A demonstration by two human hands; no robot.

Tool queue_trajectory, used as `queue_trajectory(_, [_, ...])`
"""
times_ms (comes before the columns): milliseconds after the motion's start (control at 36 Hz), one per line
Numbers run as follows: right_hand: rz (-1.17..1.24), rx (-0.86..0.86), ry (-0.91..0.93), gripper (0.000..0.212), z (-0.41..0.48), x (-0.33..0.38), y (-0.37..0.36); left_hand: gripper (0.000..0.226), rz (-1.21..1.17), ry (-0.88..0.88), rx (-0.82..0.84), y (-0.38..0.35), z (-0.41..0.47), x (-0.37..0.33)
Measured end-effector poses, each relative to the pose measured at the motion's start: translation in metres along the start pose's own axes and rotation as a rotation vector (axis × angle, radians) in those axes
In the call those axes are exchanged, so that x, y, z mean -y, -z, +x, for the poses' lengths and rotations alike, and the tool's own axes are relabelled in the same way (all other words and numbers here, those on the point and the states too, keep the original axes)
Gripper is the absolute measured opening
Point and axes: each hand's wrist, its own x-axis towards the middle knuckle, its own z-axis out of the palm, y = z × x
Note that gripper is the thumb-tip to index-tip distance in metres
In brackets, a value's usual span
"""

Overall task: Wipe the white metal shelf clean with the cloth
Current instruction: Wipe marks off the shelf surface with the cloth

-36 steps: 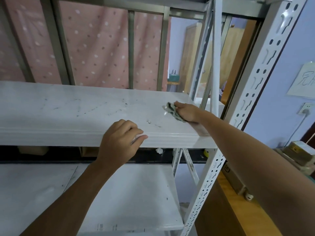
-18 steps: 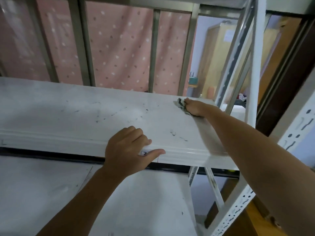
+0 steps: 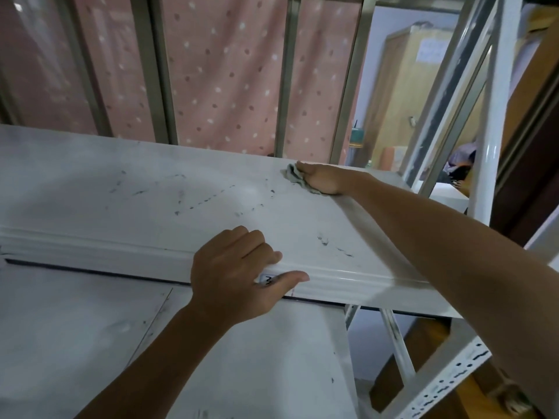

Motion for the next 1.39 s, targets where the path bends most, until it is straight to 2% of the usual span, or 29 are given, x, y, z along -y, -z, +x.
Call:
queue_trajectory(28, [0.326, -0.047, -0.018, 0.034, 0.009, -0.005, -0.007, 0.051, -0.002, 0.001, 0.001, 0.0, 0.0, 0.0])
queue_trajectory(56, [0.526, -0.005, 0.058, 0.037, 0.009, -0.004, -0.012, 0.051, -0.005, 0.002, 0.0, 0.0, 0.0, 0.0])
queue_trajectory(83, [0.579, 0.012, 0.089, 0.037, 0.012, -0.001, -0.013, 0.051, -0.007, 0.002, 0.0, 0.0, 0.0, 0.0])
queue_trajectory(111, [0.548, -0.046, 0.123, 0.035, 0.01, 0.003, -0.017, 0.051, -0.009, 0.003, 0.001, 0.0, 0.0, 0.001])
queue_trajectory(139, [0.558, -0.012, 0.149, 0.033, 0.012, 0.01, -0.018, 0.051, -0.013, 0.005, 0.002, 0.0, -0.001, 0.0])
queue_trajectory(167, [0.566, 0.1, 0.1, 0.032, 0.01, 0.023, -0.019, 0.051, -0.016, 0.007, 0.001, 0.0, -0.001, 0.0])
queue_trajectory(194, [0.626, 0.13, 0.077, 0.031, 0.014, 0.028, -0.019, 0.05, -0.019, 0.008, -0.001, 0.0, -0.001, 0.001])
queue_trajectory(222, [0.742, 0.049, -0.002, 0.031, 0.018, 0.034, -0.019, 0.05, -0.022, 0.008, -0.002, 0.0, -0.001, 0.001])
queue_trajectory(250, [0.727, 0.048, 0.014, 0.032, 0.018, 0.038, -0.018, 0.05, -0.026, 0.006, -0.001, 0.0, -0.002, 0.001])
queue_trajectory(278, [0.369, 0.014, 0.041, 0.035, 0.014, 0.043, -0.025, 0.05, -0.029, 0.004, 0.001, 0.0, -0.002, 0.001])
queue_trajectory(306, [0.107, 0.088, 0.044, 0.04, 0.011, 0.047, -0.026, 0.05, -0.033, 0.004, 0.002, 0.0, -0.002, 0.001])
queue_trajectory(333, [0.097, 0.062, -0.072, 0.043, 0.004, 0.059, -0.028, 0.05, -0.039, 0.008, 0.003, 0.0, -0.002, 0.001])
queue_trajectory(389, [0.1, 0.045, -0.113, 0.048, -0.007, 0.081, -0.03, 0.05, -0.048, 0.021, 0.004, 0.001, -0.003, 0.001])
queue_trajectory(528, [0.033, 0.129, 0.034, 0.051, -0.019, 0.102, -0.039, 0.049, -0.058, 0.051, 0.037, 0.003, -0.005, -0.001])
queue_trajectory(611, [-0.032, 0.165, 0.055, 0.051, -0.025, 0.107, -0.045, 0.048, -0.047, 0.075, 0.054, 0.003, -0.006, -0.002])
queue_trajectory(750, [-0.069, 0.117, 0.131, 0.049, -0.036, 0.111, -0.062, 0.046, -0.037, 0.109, 0.067, 0.004, -0.008, -0.005])
queue_trajectory(1056, [-0.02, 0.103, 0.048, 0.048, -0.045, 0.121, -0.052, 0.04, -0.043, 0.086, 0.109, 0.01, -0.005, -0.008])
queue_trajectory(1250, [-0.289, 0.119, 0.031, 0.051, -0.025, 0.106, -0.027, 0.035, 0.016, 0.065, 0.155, 0.015, -0.005, -0.011])
queue_trajectory(1389, [-0.412, 0.057, -0.085, 0.052, -0.021, 0.083, -0.015, 0.032, 0.052, 0.07, 0.18, 0.018, -0.006, -0.013])
